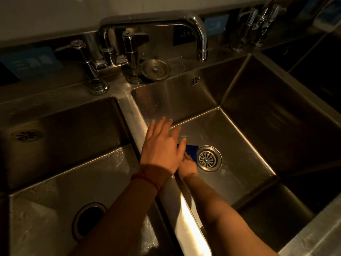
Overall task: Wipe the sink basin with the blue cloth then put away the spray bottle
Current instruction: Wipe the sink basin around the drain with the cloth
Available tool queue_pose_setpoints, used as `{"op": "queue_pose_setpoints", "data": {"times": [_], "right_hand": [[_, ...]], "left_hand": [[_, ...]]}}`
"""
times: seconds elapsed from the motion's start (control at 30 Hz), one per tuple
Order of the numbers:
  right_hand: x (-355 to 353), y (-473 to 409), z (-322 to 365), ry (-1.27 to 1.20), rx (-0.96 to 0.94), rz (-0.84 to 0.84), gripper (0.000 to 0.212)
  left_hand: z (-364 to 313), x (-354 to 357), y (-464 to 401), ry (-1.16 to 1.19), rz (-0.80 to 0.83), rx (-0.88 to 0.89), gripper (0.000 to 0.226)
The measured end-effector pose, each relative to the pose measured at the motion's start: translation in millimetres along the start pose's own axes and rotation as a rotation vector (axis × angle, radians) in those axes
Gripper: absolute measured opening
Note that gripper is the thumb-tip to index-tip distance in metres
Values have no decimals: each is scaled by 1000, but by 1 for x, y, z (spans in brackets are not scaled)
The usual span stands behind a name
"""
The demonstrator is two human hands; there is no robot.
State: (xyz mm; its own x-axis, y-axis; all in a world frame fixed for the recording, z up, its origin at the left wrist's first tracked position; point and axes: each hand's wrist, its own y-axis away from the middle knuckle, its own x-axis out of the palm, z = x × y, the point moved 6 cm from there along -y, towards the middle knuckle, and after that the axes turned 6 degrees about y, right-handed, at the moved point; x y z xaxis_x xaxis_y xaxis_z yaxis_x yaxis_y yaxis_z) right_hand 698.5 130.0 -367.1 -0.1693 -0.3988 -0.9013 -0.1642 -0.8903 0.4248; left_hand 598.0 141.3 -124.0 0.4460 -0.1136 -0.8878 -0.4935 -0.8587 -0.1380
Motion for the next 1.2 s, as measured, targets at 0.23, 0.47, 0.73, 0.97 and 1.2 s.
{"op": "queue_pose_setpoints", "data": {"times": [0.23,0.47,0.73,0.97,1.2], "right_hand": [[7,-1,7,-39,108,24,62],[-4,-8,7,7,177,20,56],[4,0,-22,140,-222,-7,61],[10,-5,-22,92,-239,48,58],[8,-16,-25,70,-171,18,55]], "left_hand": [[0,-2,2,2,-14,-8,45],[0,-1,1,-9,-5,-23,46],[0,-1,0,13,-7,-17,46],[1,-1,-1,39,-11,-19,45],[2,-2,0,71,-35,-24,43]]}}
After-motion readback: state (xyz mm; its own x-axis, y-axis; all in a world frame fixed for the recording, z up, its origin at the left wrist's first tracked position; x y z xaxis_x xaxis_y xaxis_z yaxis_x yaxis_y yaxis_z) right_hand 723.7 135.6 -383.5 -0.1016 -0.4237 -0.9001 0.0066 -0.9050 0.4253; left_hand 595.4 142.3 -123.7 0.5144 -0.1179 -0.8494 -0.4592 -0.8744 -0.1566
